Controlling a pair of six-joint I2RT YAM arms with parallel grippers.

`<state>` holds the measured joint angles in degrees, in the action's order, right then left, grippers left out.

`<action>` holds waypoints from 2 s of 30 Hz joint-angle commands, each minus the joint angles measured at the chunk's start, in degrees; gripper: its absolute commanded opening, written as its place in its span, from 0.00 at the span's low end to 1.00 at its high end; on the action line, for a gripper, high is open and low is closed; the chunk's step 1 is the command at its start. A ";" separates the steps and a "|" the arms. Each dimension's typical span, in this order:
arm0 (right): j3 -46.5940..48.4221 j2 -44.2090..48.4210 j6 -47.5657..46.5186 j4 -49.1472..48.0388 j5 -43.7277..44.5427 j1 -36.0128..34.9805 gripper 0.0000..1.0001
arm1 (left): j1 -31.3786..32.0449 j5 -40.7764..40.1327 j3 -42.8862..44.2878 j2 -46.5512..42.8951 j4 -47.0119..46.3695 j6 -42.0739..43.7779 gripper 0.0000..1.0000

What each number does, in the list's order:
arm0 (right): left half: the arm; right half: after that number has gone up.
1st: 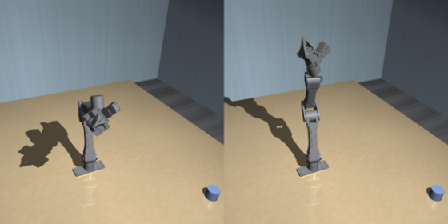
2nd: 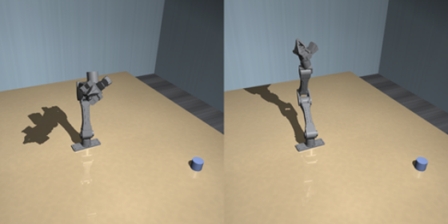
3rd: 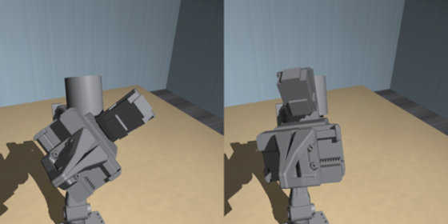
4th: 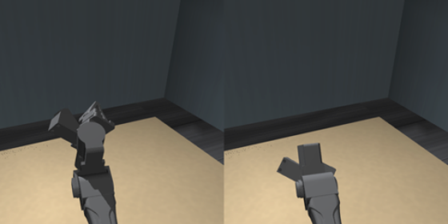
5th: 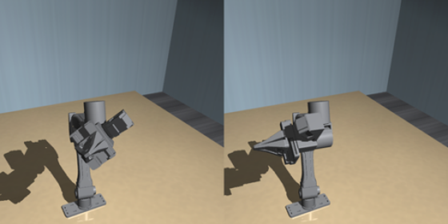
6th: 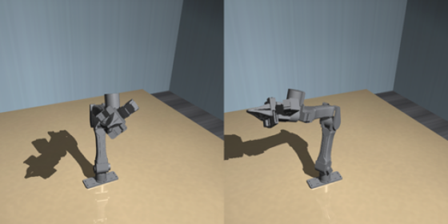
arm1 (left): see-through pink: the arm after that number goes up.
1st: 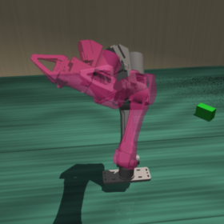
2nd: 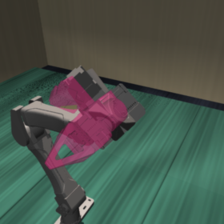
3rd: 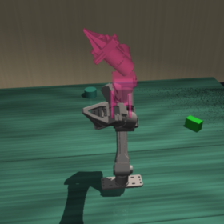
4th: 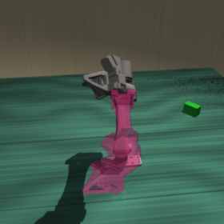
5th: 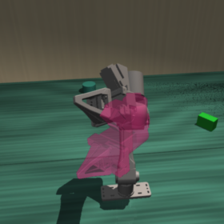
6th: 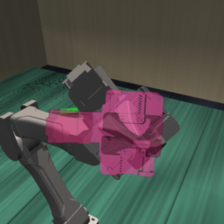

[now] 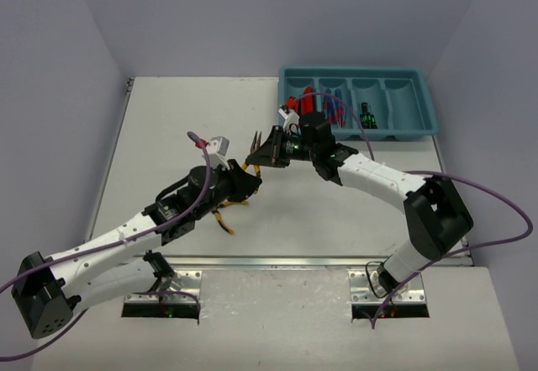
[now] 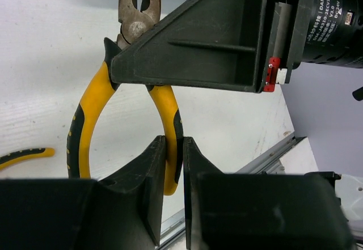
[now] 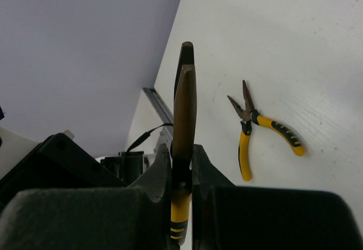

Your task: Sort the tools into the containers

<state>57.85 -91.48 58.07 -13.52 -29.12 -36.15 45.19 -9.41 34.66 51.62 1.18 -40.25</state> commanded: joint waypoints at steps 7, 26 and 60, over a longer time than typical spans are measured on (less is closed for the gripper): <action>0.70 -0.02 -6.49 -0.06 3.12 -0.22 0.00 | 0.17 -1.63 3.76 2.39 -6.92 2.98 0.01; 37.03 -12.33 -42.46 44.60 43.19 34.69 0.00 | -1.16 -20.90 14.83 7.15 33.61 -6.13 1.00; 71.85 -36.07 -52.07 52.81 44.11 42.95 0.75 | -1.16 -16.80 6.02 3.47 33.73 -6.53 1.00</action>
<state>126.14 -135.64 0.12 37.18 20.85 7.71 44.42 -24.88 41.86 55.70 35.45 -44.31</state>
